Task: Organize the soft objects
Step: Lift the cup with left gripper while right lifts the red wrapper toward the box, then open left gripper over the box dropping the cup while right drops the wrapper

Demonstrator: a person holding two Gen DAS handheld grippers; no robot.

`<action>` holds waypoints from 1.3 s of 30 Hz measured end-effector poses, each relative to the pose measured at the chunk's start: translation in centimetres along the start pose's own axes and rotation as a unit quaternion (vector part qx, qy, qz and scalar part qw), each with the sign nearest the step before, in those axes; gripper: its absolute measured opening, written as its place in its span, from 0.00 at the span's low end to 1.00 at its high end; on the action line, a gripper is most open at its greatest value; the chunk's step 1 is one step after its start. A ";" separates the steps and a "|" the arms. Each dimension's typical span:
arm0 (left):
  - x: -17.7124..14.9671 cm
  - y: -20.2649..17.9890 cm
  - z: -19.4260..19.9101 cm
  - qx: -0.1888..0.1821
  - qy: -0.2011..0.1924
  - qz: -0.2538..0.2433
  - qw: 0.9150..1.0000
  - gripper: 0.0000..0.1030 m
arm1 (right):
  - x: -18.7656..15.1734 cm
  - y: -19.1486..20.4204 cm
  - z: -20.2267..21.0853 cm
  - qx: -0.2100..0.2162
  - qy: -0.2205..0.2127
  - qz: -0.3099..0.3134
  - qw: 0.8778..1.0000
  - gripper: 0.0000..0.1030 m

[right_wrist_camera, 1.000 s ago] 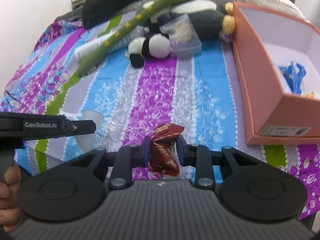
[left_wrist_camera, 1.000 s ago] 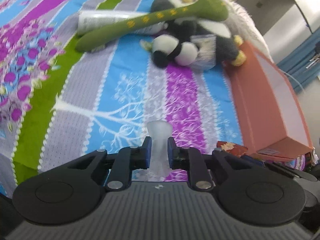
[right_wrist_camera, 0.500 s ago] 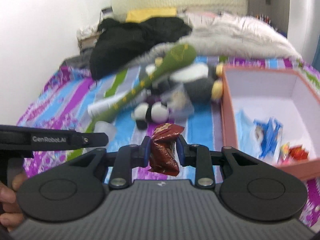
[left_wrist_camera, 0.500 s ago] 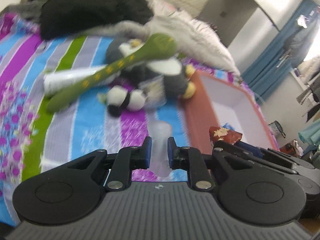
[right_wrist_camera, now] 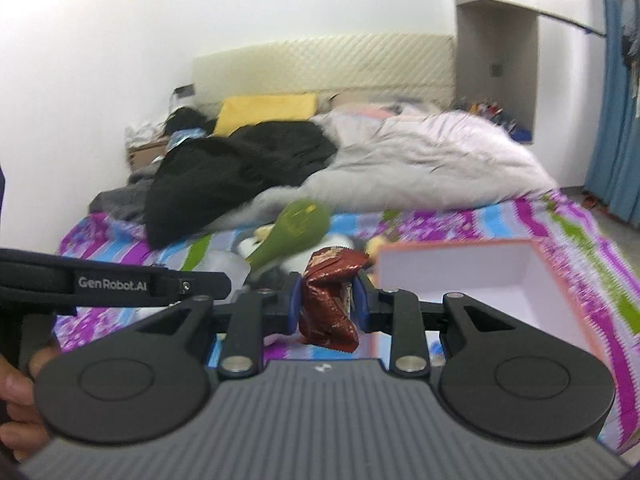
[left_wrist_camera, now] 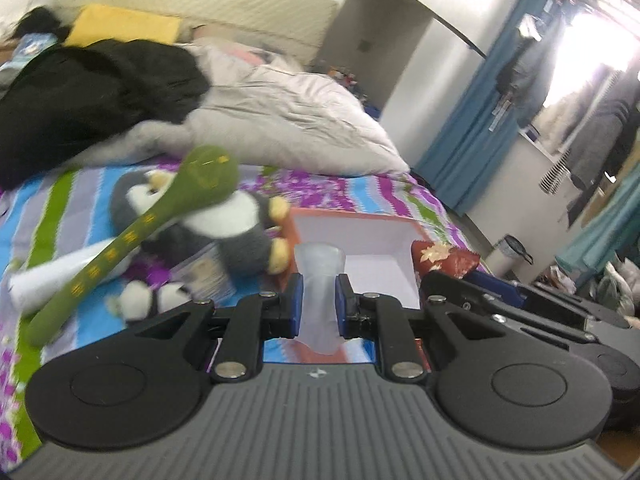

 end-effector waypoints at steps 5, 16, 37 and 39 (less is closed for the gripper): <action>2.0 -3.2 -4.7 -0.037 0.031 -0.018 0.999 0.19 | 1.6 -3.5 -0.9 -0.039 -0.002 -0.015 0.999 0.30; 2.2 -8.2 -19.3 -0.071 0.160 -0.053 0.983 0.19 | 0.1 -13.5 -8.5 -0.119 0.093 -0.083 0.985 0.30; 1.3 -7.3 -32.5 -0.060 0.286 -0.050 0.955 0.39 | -4.2 -21.4 -16.3 -0.148 0.195 -0.142 0.959 0.46; 1.8 -7.5 -31.7 -0.061 0.274 -0.056 0.958 0.40 | -3.8 -21.2 -15.5 -0.146 0.190 -0.140 0.961 0.46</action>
Point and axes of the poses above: each gripper's, at about its wrist camera, not at the fingertips, and z roughly against the way its jaws point, y to its left, x to its top, the point moved 1 cm from there along -z, roughly the way its jaws point, and after that the axes turned 13 degrees about -z, right-handed, at the moved point
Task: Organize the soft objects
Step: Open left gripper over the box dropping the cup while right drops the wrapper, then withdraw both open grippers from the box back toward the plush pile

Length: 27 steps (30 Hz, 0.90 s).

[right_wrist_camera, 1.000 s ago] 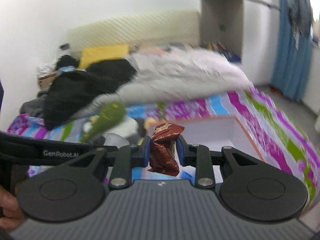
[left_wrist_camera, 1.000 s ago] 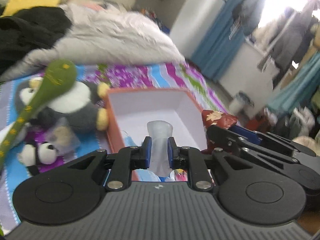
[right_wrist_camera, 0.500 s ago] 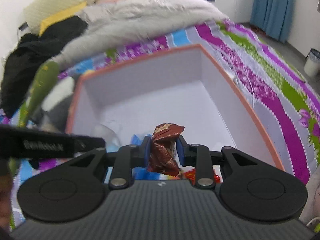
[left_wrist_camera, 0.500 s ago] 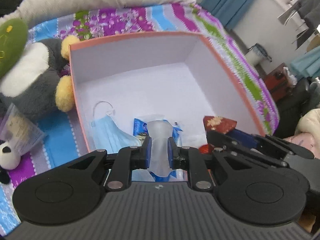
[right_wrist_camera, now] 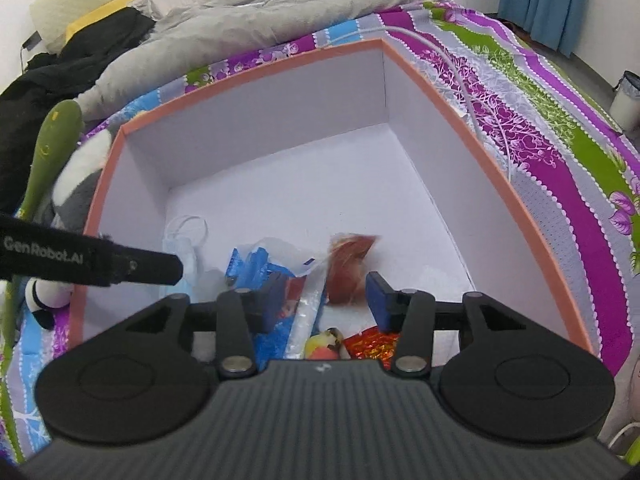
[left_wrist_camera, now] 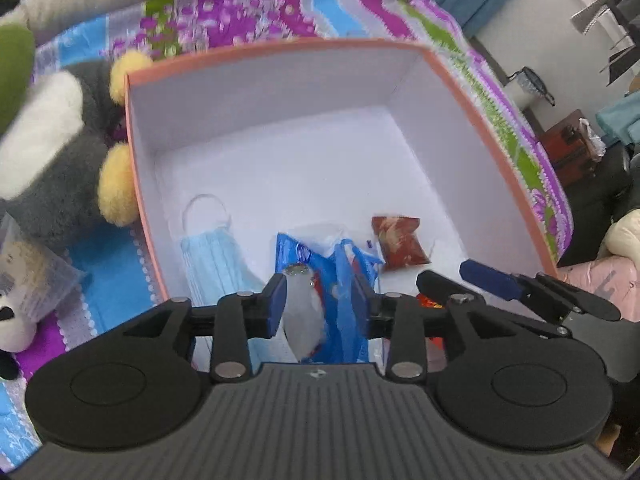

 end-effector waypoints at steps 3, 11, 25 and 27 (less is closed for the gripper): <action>-0.1 -0.7 2.1 0.006 -0.022 -0.014 1.000 0.40 | 0.0 0.3 1.7 0.004 -0.016 0.004 1.000 0.46; -2.1 -1.8 9.7 0.015 -0.095 -0.033 0.995 0.40 | -0.7 2.5 8.2 0.031 -0.080 0.019 0.996 0.46; -11.0 -3.3 22.2 0.073 -0.214 -0.084 0.970 0.40 | -6.0 6.6 17.5 0.096 -0.167 0.049 0.980 0.47; -12.5 -3.2 23.4 0.076 -0.227 -0.083 0.967 0.40 | -6.9 7.1 18.5 0.104 -0.178 0.055 0.977 0.47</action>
Point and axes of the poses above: each gripper's, at about its wrist camera, not at the fingertips, and z roughly against the way its jaws point, y to its left, x to its top, the point moved 1 cm from there along -z, roughly the way its jaws point, and after that the axes turned 13 degrees about -z, right-handed, at the moved point
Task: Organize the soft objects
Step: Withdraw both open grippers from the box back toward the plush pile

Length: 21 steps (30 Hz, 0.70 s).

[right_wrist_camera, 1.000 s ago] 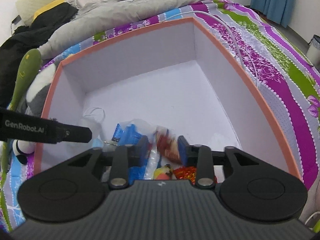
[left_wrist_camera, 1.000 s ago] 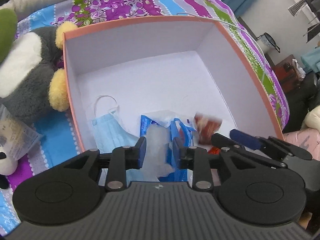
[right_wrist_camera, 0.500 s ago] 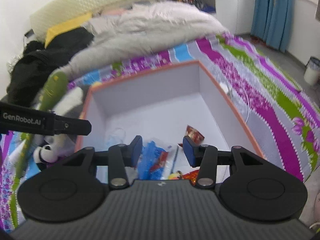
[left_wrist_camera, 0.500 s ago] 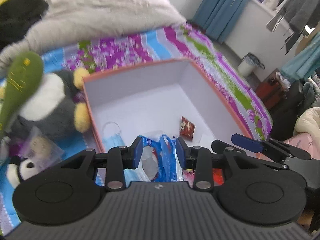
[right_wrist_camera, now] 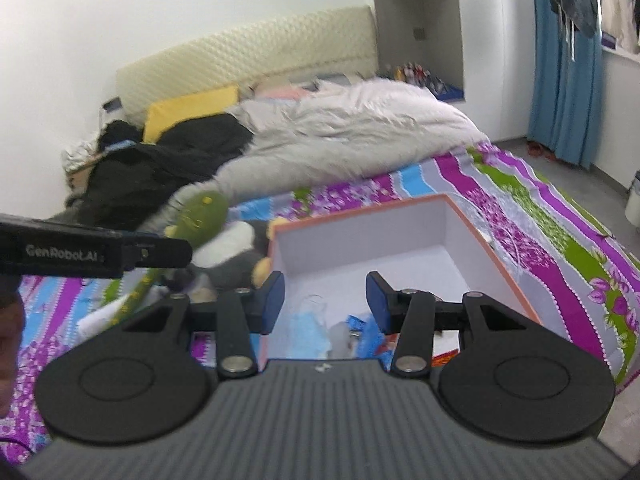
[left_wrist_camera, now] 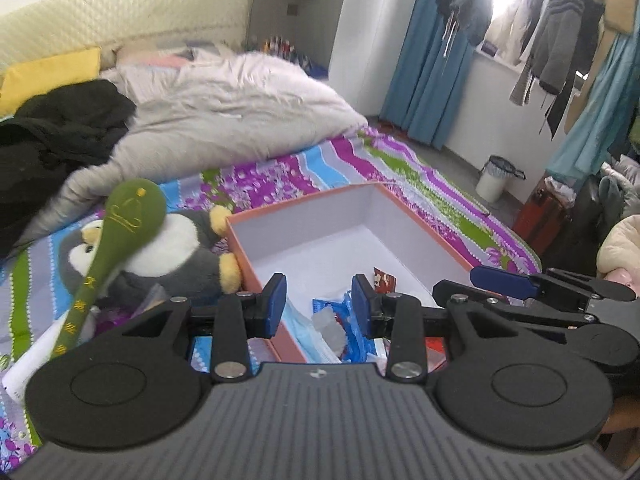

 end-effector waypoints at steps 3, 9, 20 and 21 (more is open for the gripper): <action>-1.4 0.5 2.3 0.009 -0.015 0.007 1.000 0.40 | -0.8 1.0 1.5 0.007 -0.016 0.008 1.000 0.47; -4.1 1.1 6.5 0.028 -0.042 0.021 0.999 0.40 | -2.9 2.1 3.7 0.020 -0.033 0.015 0.999 0.47; -10.2 2.2 11.3 0.067 -0.065 0.070 0.993 0.40 | -7.4 4.8 4.9 0.031 -0.022 0.054 0.998 0.47; -10.9 2.4 11.6 0.070 -0.063 0.073 0.993 0.40 | -7.7 5.0 4.9 0.033 -0.020 0.054 0.998 0.47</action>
Point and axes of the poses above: each gripper's, at about its wrist camera, not at the fingertips, and z roughly against the way its jaws point, y to its left, x to its top, the point moved 1 cm from there along -z, roughly the way its jaws point, and after that the axes turned 13 degrees about -z, right-handed, at the moved point
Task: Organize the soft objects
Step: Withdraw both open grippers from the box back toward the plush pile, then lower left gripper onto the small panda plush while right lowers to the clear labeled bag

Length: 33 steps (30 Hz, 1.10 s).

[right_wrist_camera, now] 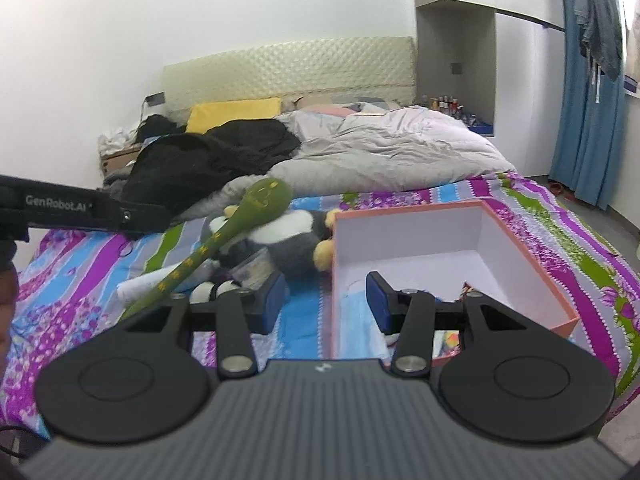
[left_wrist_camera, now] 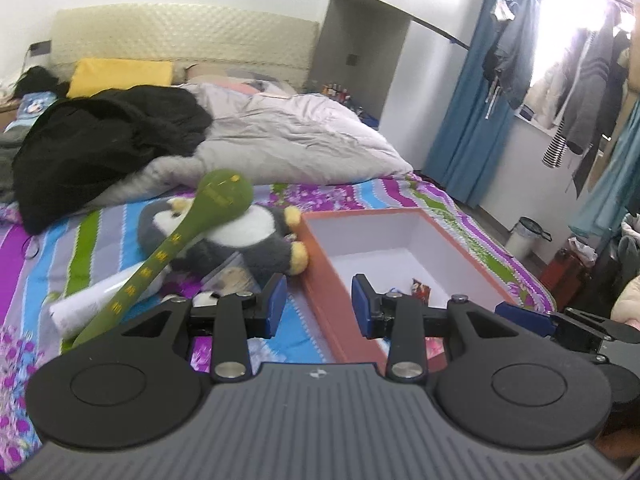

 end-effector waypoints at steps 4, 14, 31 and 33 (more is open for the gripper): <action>-2.5 0.7 1.1 0.015 0.008 0.013 1.000 0.40 | -1.5 1.0 -0.1 0.008 0.010 0.007 1.000 0.47; -8.8 2.4 2.2 0.029 0.057 0.053 0.997 0.45 | -5.5 3.6 0.2 0.024 0.049 0.039 0.998 0.47; -10.4 6.6 -2.3 0.051 0.100 0.070 0.991 0.52 | -5.5 5.2 -5.8 0.023 0.090 0.055 0.994 0.47; -10.4 7.6 -3.5 0.053 0.106 0.076 0.990 0.53 | -5.2 5.4 -7.2 0.023 0.098 0.052 0.994 0.47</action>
Point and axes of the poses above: each gripper's, at about its wrist camera, not at the fingertips, and z roughly against the way its jaws point, y to its left, x to its top, the point moved 1 cm from there along -z, roughly the way its jaws point, and after that the axes turned 13 degrees about -z, right-handed, at the moved point
